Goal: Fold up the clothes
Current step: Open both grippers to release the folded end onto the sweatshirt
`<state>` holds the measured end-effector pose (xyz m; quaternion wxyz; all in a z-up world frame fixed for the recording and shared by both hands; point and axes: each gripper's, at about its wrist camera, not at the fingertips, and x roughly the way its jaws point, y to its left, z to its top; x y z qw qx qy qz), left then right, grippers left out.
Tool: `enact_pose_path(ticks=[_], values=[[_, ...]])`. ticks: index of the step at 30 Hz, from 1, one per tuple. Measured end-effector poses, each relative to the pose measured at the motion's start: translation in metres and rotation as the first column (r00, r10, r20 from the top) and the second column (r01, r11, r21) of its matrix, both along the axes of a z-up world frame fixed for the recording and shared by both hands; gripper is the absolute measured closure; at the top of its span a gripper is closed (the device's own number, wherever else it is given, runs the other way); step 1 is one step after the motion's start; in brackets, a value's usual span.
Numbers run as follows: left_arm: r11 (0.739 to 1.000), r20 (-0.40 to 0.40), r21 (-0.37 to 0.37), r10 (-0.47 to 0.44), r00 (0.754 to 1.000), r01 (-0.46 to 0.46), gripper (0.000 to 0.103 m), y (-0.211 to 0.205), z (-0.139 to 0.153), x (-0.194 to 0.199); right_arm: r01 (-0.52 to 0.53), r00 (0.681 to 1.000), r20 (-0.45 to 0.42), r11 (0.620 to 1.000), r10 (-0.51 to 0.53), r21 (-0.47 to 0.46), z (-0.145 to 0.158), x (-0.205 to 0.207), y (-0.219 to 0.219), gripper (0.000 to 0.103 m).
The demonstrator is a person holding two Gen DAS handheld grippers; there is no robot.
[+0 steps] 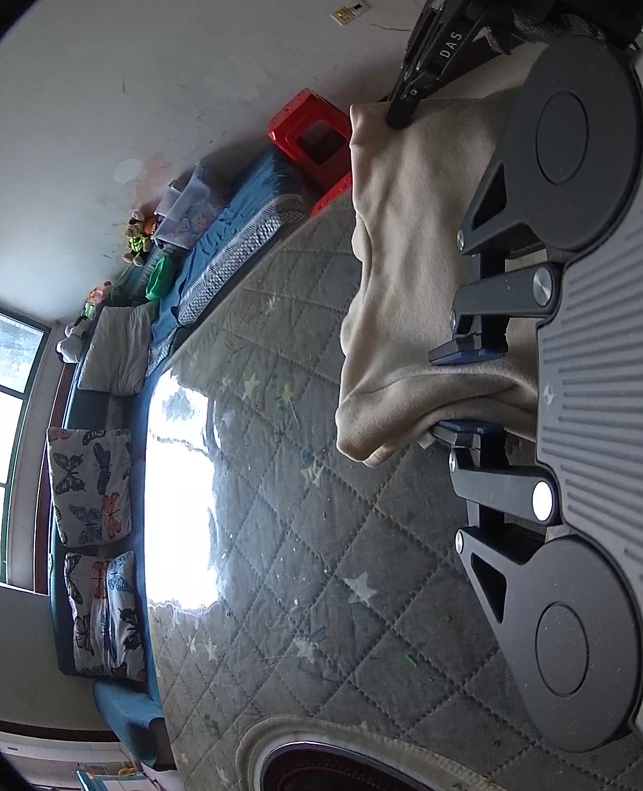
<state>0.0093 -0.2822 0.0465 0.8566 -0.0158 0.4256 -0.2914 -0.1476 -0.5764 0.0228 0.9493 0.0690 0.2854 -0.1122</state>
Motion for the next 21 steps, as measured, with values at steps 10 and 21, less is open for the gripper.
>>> enact_pose_path(ticks=[10,21], values=[[0.998,0.057,0.038,0.056,0.997,-0.058,0.058,0.006,0.004,0.009,-0.019,1.000,-0.020,0.999,0.018,-0.026,-0.001,0.012,0.005,0.085],[0.995,0.088,0.090,0.030,0.996,-0.038,0.054,-0.018,-0.001,0.025,-0.111,0.991,-0.071,0.994,0.111,0.000,-0.020,0.066,0.027,0.066]])
